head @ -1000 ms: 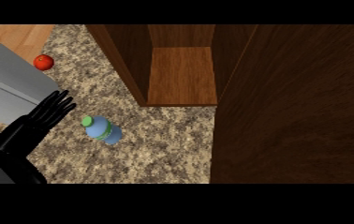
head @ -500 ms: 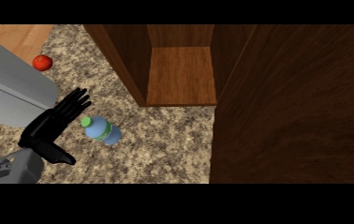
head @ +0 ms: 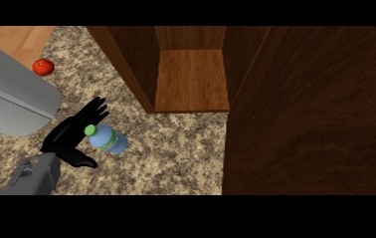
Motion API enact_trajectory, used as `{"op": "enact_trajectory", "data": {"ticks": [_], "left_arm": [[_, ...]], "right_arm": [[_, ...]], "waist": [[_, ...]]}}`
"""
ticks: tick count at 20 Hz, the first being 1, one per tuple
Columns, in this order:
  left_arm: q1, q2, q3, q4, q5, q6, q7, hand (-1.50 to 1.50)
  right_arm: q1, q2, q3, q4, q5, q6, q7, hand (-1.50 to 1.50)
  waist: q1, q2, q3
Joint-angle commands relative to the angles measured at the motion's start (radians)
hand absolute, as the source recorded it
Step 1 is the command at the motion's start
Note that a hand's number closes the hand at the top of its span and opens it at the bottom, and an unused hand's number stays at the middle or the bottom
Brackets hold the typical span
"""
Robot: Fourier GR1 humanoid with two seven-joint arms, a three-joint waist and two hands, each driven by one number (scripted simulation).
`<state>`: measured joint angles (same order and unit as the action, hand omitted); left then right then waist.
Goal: Pick up the bottled water, place it into the cabinet and close the cabinet
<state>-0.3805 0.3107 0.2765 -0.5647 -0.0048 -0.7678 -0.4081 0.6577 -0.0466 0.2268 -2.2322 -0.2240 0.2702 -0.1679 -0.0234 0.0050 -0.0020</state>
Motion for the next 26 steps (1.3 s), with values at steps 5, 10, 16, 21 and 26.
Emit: {"op": "enact_trajectory", "data": {"ticks": [5,10,16,21,26], "left_arm": [[-0.055,-0.006,-0.048,0.148,-0.065,-0.048,-0.188,-1.50],[-0.093,-0.003,-0.043,0.255,-0.074,-0.029,-0.237,-1.50],[-0.063,-0.048,-0.064,0.281,-0.081,-0.028,-0.301,-1.50],[-0.108,-0.067,-0.068,0.316,-0.059,-0.113,-0.226,-1.50],[-0.128,-0.056,-0.060,0.331,-0.040,-0.148,-0.205,-1.50]], "right_arm": [[-0.080,-0.005,-0.020,0.017,-0.002,-0.007,0.017,-1.50],[0.012,-0.026,-0.001,-0.064,-0.025,0.010,0.035,-1.50],[-0.006,-0.016,0.002,-0.015,-0.020,0.014,0.001,-1.50],[-0.031,-0.001,0.010,-0.007,0.010,-0.018,0.021,-1.50],[-0.068,-0.017,-0.029,0.052,-0.050,0.011,0.019,-1.50]], "waist": [[0.006,0.001,0.000],[-0.016,0.005,-0.002],[-0.015,0.006,-0.002],[-0.011,0.006,-0.002],[-0.013,0.010,-0.003]]}}
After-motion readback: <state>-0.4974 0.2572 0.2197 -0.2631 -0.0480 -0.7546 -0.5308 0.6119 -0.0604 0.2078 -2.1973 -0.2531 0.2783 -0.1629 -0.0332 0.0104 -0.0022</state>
